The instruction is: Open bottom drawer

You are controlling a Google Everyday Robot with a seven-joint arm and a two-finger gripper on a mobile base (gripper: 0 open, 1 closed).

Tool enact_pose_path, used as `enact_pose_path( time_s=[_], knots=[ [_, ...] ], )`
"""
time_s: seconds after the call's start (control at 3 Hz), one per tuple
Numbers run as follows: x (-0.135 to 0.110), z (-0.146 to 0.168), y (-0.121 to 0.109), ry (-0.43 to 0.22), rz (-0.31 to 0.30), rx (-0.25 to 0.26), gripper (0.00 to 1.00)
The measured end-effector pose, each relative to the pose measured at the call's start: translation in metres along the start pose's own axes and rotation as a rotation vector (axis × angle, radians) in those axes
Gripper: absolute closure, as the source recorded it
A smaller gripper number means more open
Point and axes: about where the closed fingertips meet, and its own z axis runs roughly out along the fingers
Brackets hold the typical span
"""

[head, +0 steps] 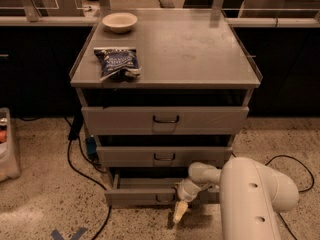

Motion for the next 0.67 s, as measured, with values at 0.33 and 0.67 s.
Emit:
enact_pose_path(
  time_s=[0.33,0.67],
  knots=[
    [0.001,0.004,0.006,0.005,-0.001,-0.015,0.00],
    [0.002,0.010,0.021,0.008,0.007,-0.050,0.00]
  ],
)
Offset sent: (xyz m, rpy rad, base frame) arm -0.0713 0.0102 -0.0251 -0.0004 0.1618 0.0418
